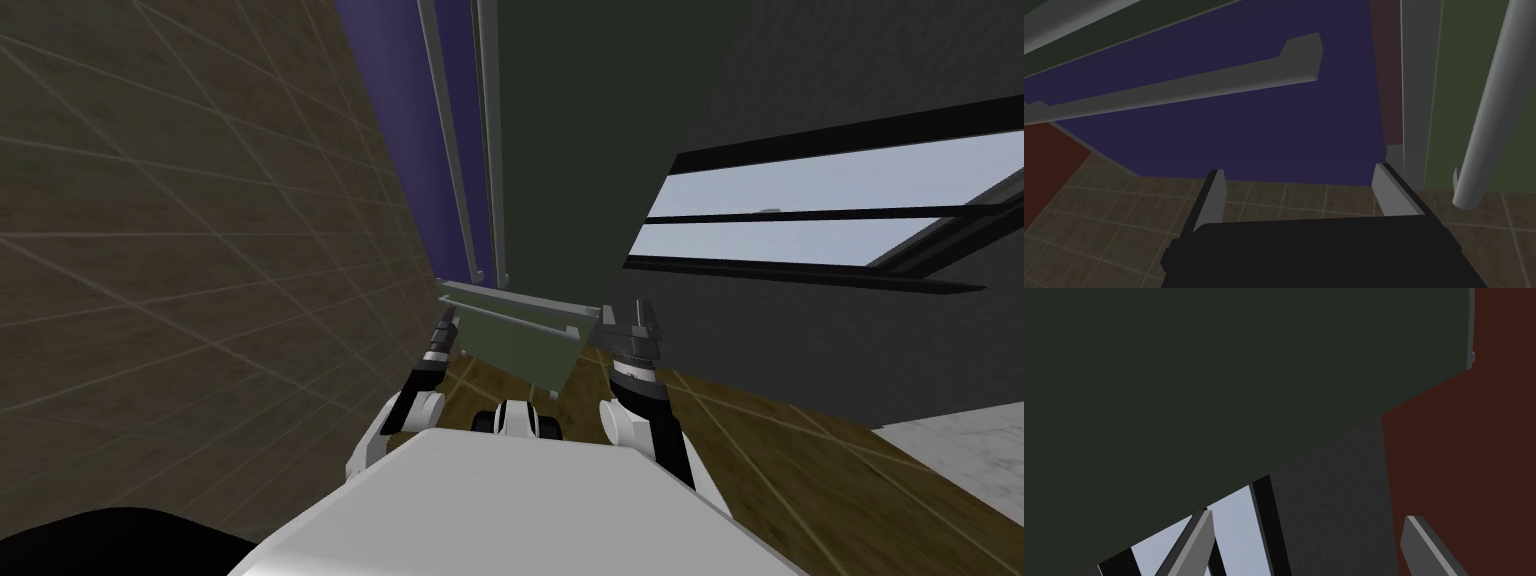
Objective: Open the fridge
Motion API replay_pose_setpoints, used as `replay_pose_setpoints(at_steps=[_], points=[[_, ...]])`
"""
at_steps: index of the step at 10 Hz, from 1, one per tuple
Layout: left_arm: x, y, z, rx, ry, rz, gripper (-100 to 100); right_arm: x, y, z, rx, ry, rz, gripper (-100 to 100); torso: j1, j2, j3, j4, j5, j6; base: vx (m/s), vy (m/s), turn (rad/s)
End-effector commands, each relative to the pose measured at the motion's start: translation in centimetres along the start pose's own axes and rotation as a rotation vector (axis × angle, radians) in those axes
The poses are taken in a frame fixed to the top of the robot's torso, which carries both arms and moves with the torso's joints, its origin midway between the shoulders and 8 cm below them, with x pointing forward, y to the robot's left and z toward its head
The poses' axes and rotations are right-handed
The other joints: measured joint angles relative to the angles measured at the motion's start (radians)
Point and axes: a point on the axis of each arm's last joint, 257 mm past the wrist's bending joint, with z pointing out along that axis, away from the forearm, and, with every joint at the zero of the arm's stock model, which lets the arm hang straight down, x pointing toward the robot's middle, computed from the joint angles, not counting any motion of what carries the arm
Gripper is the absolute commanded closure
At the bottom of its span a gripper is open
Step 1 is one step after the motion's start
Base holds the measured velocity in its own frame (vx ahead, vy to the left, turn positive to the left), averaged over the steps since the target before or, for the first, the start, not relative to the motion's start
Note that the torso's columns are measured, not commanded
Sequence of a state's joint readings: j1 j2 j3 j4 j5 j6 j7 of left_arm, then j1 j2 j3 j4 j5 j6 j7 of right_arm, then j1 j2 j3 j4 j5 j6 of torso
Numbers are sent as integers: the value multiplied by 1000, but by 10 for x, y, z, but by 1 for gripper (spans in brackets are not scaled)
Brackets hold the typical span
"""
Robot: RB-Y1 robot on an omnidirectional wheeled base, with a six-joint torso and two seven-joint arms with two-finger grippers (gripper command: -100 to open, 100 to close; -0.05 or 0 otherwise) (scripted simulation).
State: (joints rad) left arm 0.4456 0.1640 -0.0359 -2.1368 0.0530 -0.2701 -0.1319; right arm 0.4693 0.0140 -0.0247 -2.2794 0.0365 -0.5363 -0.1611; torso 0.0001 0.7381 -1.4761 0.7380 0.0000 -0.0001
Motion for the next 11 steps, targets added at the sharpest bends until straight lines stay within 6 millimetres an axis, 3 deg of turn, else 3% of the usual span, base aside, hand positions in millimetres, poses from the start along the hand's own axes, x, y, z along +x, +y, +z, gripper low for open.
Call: replay_pose_setpoints(at_steps=[1, 8, 11], points=[[18, 33, 4, -73, 25, -11, -100, 0, 0, 0, 0, 0, 0, 0, 0, -1, 0, 0, 0, 0, 63, 59, -126], [63, 102, 9, -233, 90, -34, -100, 0, 0, 0, 0, 0, 0, 0, 0, 0, 0, 0, 0, 0, 50, 50, -97], [76, 122, 8, -280, 125, -18, -100, 0, 0, 0, 0, 0, 0, 0, -1, 0, 0, 0, 0, 0, 44, 43, -74]])
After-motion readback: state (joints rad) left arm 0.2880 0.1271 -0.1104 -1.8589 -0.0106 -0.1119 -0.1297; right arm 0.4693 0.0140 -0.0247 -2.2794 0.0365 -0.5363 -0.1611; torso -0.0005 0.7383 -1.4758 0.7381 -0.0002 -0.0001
